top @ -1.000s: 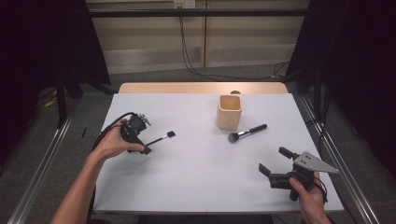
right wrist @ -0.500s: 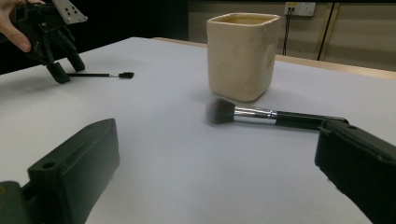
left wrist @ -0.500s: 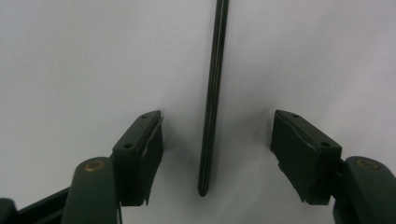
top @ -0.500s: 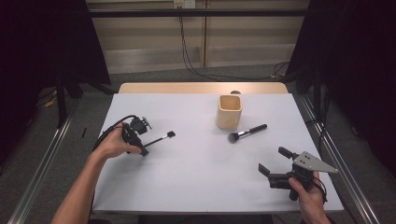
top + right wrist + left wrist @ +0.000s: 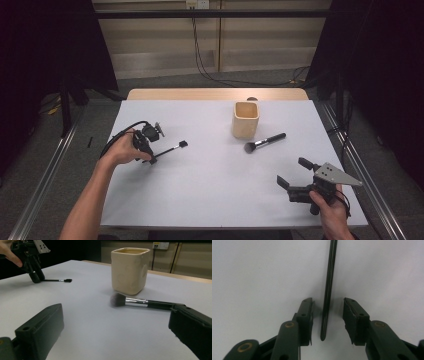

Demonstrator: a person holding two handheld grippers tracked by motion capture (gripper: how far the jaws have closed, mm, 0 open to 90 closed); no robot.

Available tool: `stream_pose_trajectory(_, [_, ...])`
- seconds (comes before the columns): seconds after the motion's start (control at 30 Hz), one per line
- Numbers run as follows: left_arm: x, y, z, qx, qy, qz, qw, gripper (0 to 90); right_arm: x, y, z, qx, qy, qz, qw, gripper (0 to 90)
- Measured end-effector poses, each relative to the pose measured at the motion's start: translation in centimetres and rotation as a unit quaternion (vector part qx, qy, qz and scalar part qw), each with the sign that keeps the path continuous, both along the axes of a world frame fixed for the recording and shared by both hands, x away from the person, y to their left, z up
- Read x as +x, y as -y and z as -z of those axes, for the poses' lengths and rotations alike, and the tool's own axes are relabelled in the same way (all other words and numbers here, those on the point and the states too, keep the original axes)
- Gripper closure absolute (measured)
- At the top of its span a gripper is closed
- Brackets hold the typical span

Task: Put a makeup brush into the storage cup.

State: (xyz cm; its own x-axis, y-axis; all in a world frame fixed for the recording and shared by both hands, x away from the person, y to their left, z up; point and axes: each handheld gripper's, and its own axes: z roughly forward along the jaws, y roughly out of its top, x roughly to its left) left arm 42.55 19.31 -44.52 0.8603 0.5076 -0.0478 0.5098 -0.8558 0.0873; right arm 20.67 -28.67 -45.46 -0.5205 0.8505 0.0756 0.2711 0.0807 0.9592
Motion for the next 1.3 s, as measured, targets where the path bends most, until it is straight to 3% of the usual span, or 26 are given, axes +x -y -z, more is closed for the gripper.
stream_pose_trajectory(0.13, [0.0,0.2,-0.1,0.007,-0.006,0.007,0.9999,73.5,0.1,0.0,0.1,0.001,-0.003,0.001,1.0,0.0])
stream_pose_trajectory(0.37, [0.1,-0.1,0.0,-0.001,-0.012,0.008,0.9999,85.2,0.0,0.0,0.1,-0.001,-0.003,0.0,1.0,0.0])
stream_pose_trajectory(0.57, [0.2,0.1,0.0,0.005,-0.014,0.006,0.9999,85.8,0.0,0.0,0.1,-0.002,-0.002,0.001,1.0,0.0])
stream_pose_trajectory(0.7, [0.1,-0.2,-0.1,-0.006,-0.011,0.001,0.9999,85.9,0.0,0.0,0.1,-0.002,-0.002,0.001,1.0,0.0])
stream_pose_trajectory(0.73, [0.1,-0.4,0.0,-0.022,-0.01,-0.016,0.9996,85.9,0.0,0.0,0.1,-0.002,-0.002,0.001,1.0,0.0])
stream_pose_trajectory(1.07, [0.0,-1.9,-0.2,-0.063,-0.007,-0.021,0.9977,86.0,0.1,-0.1,0.1,0.0,-0.004,0.001,1.0,0.0])
stream_pose_trajectory(1.17, [-0.1,-2.1,-0.2,-0.08,-0.005,-0.026,0.9965,86.0,0.1,-0.1,0.1,0.0,-0.004,0.002,1.0,0.0])
stream_pose_trajectory(1.2, [-0.2,-2.2,-0.3,-0.099,-0.003,-0.035,0.9945,86.0,0.2,-0.1,0.1,0.002,-0.004,0.002,1.0,0.0])
stream_pose_trajectory(1.3, [-0.1,-2.5,-0.4,-0.111,0.0,-0.035,0.9932,86.0,0.1,-0.1,0.1,0.001,-0.004,0.002,1.0,0.0])
